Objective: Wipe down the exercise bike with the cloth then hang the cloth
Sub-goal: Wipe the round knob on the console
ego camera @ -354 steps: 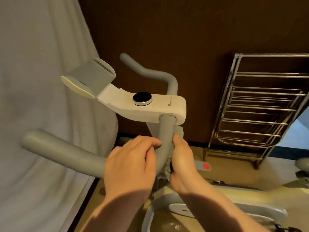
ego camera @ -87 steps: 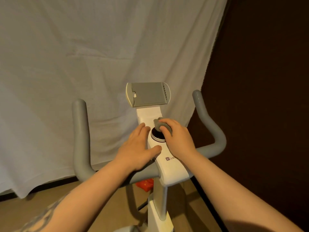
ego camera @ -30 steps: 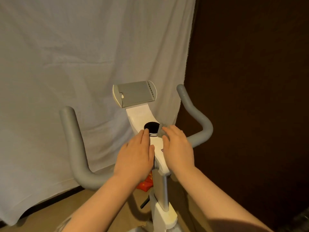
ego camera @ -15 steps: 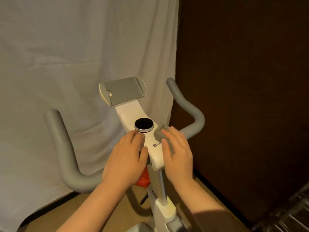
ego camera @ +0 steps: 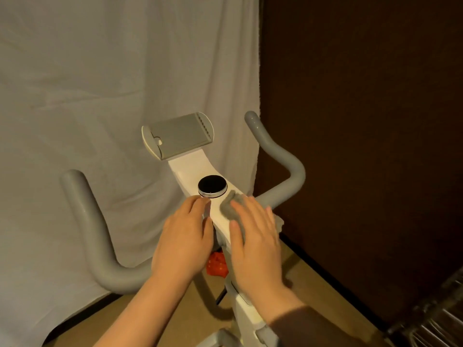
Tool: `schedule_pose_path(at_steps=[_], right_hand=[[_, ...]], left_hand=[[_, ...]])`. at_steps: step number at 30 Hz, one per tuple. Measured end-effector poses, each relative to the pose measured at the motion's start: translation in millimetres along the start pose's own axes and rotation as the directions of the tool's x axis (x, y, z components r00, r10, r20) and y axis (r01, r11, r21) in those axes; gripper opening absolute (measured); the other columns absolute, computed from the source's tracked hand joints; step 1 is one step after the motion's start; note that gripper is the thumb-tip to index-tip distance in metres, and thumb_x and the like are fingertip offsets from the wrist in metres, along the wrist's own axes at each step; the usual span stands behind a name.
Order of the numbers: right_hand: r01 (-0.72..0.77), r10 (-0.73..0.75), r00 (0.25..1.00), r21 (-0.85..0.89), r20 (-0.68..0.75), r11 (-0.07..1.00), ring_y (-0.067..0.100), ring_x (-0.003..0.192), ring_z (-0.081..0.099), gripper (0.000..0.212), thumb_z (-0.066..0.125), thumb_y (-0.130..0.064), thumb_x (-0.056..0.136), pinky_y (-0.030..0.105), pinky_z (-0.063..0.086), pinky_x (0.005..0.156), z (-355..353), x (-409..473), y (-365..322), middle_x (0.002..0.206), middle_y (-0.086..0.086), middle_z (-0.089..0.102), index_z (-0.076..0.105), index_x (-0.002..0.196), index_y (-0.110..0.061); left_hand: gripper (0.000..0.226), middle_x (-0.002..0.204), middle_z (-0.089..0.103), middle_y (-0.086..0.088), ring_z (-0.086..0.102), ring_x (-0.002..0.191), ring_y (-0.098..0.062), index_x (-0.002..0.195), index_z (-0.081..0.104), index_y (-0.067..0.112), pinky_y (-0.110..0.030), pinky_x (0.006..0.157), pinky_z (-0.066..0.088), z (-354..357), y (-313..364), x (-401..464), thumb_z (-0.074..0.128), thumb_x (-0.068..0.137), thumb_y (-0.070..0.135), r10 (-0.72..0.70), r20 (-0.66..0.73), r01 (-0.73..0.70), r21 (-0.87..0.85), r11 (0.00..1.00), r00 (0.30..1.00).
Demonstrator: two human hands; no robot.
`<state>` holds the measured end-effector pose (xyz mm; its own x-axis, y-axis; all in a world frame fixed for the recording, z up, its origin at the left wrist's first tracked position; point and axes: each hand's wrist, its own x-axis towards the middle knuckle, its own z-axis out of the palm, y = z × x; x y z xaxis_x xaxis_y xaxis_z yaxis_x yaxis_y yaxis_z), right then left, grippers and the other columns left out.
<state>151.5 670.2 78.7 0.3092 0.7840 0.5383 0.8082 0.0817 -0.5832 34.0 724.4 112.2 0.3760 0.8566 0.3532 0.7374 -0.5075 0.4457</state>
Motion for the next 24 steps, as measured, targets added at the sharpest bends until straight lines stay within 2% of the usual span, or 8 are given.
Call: schedule_pose_path(at_steps=[2,4,7,11,14,17,19,24], right_hand=[[0.193,-0.179,0.971,-0.077,0.157,0.978,0.009,0.139,0.034,0.048,0.025,-0.035,0.099,0.032,0.013,0.12,-4,11,-1,0.145,-0.004,0.047,0.05,0.139,-0.023],[0.154,-0.12,0.958,-0.115,0.26,0.981,0.012,0.139,0.034,0.045,0.027,-0.033,0.102,0.028,0.01,0.118,-8,45,5,0.147,-0.002,0.045,0.045,0.142,-0.021],[0.029,0.005,0.981,-0.175,0.194,0.984,0.014,0.14,0.032,0.042,0.037,-0.026,0.103,0.027,0.009,0.118,-6,48,9,0.149,-0.001,0.042,0.041,0.145,-0.019],[0.108,-0.065,0.98,-0.229,0.188,0.967,0.019,0.133,0.044,0.042,0.044,-0.021,0.101,0.031,0.024,0.115,1,38,2,0.144,0.003,0.05,0.045,0.142,-0.017],[-0.124,0.166,0.959,-0.187,0.231,0.975,0.021,0.119,0.052,0.035,0.034,-0.024,0.104,0.036,0.041,0.094,6,81,2,0.134,0.002,0.054,0.048,0.136,-0.02],[-0.307,0.311,0.929,-0.052,0.198,0.95,0.026,0.11,0.056,0.032,0.036,-0.022,0.103,0.033,0.042,0.08,21,109,-13,0.126,0.007,0.058,0.051,0.13,-0.016],[-0.286,0.268,0.942,0.066,0.205,0.956,0.023,0.112,0.055,0.032,0.036,-0.023,0.103,0.032,0.043,0.085,33,118,-21,0.129,0.004,0.057,0.053,0.13,-0.018],[0.061,-0.131,0.908,0.184,0.399,0.981,0.008,0.118,0.05,0.031,0.042,-0.025,0.102,0.022,0.039,0.098,17,97,-10,0.135,-0.012,0.051,0.054,0.131,-0.029]], left_hand=[[0.038,0.143,0.039,0.002,0.053,0.116,-0.026,0.135,0.041,0.021,-0.038,0.09,0.044,2,0,5,0.043,0.097,0.023,-0.065,0.02,0.066,-0.034,0.997,0.998],[0.041,0.146,0.035,0.001,0.051,0.119,-0.026,0.139,0.036,0.021,-0.038,0.09,0.043,4,1,9,0.042,0.099,0.023,-0.098,0.041,0.099,-0.043,0.994,0.994],[0.045,0.151,0.031,0.002,0.041,0.131,-0.019,0.143,0.034,0.021,-0.03,0.099,0.035,3,-5,8,0.042,0.099,0.018,-0.127,0.057,0.132,-0.1,0.986,0.99],[0.052,0.161,0.015,-0.003,0.015,0.147,-0.014,0.15,0.026,0.014,-0.018,0.111,0.012,1,-10,21,0.041,0.1,0.014,-0.169,0.138,0.189,-0.153,0.97,0.976],[0.054,0.162,0.012,-0.005,0.014,0.148,-0.018,0.152,0.022,0.012,-0.03,0.117,0.013,4,-14,37,0.038,0.102,0.023,-0.179,0.137,0.186,-0.041,0.982,0.974],[0.049,0.156,0.029,-0.009,0.034,0.139,-0.026,0.146,0.032,0.014,-0.041,0.11,0.033,6,-17,44,0.035,0.1,0.031,-0.209,0.122,0.212,-0.009,0.977,0.97],[0.048,0.153,0.033,-0.009,0.038,0.135,-0.026,0.144,0.034,0.015,-0.043,0.107,0.036,7,-18,44,0.032,0.099,0.034,-0.223,0.132,0.224,0.003,0.975,0.966],[0.056,0.162,0.012,0.005,0.017,0.147,-0.015,0.154,0.016,0.028,-0.037,0.118,0.022,5,-19,40,0.031,0.102,0.041,-0.223,0.13,0.228,-0.027,0.973,0.966]])
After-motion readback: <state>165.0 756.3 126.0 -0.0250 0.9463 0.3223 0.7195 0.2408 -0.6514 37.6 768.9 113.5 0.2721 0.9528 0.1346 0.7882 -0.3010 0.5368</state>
